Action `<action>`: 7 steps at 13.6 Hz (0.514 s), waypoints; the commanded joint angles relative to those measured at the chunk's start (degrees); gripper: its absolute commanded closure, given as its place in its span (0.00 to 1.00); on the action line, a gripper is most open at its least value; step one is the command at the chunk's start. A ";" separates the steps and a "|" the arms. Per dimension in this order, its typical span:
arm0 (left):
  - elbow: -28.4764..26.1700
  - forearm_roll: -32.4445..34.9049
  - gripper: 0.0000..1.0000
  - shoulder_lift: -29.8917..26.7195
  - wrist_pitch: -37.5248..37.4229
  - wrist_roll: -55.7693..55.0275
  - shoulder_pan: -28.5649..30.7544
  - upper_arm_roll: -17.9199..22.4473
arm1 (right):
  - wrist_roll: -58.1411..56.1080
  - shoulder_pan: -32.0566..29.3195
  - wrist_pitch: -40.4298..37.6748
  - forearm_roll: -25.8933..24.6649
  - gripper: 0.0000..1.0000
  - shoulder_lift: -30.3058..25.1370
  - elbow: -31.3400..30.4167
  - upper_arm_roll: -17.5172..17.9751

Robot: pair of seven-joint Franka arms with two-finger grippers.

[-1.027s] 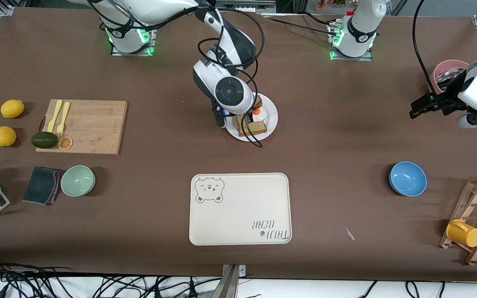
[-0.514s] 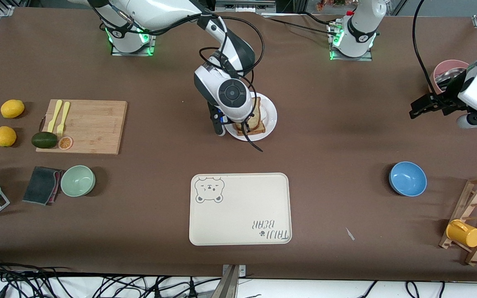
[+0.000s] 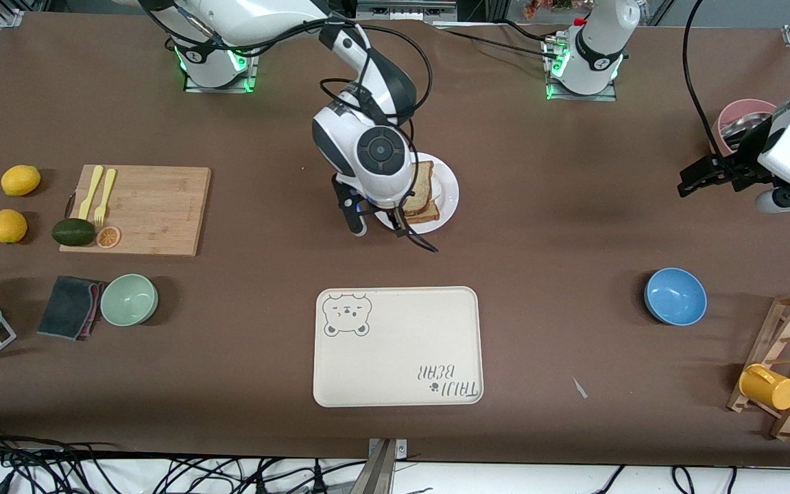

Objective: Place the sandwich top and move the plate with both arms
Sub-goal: 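Lower the bread onto the egg and open the right gripper, then withdraw the right gripper while the left gripper reaches toward the plate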

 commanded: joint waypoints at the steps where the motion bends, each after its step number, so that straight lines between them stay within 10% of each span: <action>1: 0.73 0.55 0.00 0.77 -0.10 -0.53 -0.32 -0.28 | -11.52 -3.02 -5.23 -4.39 0.00 -4.41 -0.26 0.41; 7: 1.43 -0.42 0.00 2.70 -0.37 -0.62 -0.67 -0.45 | -43.95 -9.80 -12.26 -4.86 0.00 -10.30 -0.34 -3.26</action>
